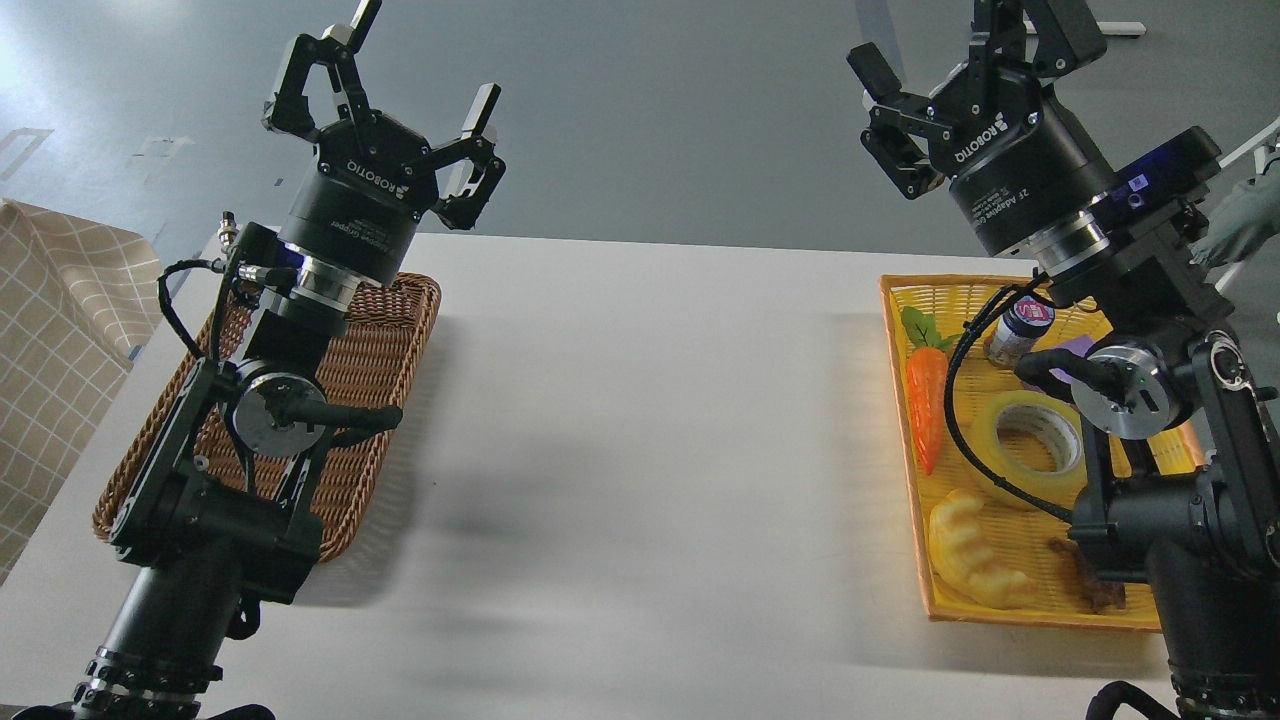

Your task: Place and transfer tape with both arms

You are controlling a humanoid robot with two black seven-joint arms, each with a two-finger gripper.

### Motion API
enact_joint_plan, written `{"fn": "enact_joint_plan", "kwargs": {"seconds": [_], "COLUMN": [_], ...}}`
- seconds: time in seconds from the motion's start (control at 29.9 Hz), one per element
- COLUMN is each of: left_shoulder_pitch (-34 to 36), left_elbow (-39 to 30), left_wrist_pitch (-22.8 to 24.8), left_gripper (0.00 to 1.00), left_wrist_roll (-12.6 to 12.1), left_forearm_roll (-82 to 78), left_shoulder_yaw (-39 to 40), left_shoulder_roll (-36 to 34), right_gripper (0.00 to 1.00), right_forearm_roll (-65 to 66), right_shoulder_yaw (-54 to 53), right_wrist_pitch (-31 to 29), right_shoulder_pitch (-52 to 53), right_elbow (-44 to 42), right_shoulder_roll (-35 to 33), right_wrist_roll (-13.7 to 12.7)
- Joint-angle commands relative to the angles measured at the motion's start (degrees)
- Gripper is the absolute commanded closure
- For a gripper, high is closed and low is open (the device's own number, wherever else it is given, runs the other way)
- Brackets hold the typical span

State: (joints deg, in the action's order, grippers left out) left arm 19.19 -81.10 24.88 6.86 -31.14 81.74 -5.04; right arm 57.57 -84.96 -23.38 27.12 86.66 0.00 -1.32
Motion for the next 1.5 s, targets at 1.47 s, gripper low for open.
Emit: {"fn": "enact_joint_plan", "kwargs": {"seconds": [1.47], "left_shoulder_pitch": [-0.1], "left_elbow": [0.7], "left_wrist_pitch": [-0.3], "left_gripper": [0.01], "left_wrist_roll": [0.3], "left_forearm_roll": [-0.1], "left_shoulder_yaw": [0.9], "left_shoulder_roll": [2.8], "right_gripper": [0.00], "right_forearm_roll": [-0.1], "right_shoulder_yaw": [0.0], "right_wrist_pitch": [0.1], "right_shoulder_pitch": [0.7], "right_elbow": [1.2], "right_shoulder_roll": [0.0], "right_wrist_roll": [0.1]}}
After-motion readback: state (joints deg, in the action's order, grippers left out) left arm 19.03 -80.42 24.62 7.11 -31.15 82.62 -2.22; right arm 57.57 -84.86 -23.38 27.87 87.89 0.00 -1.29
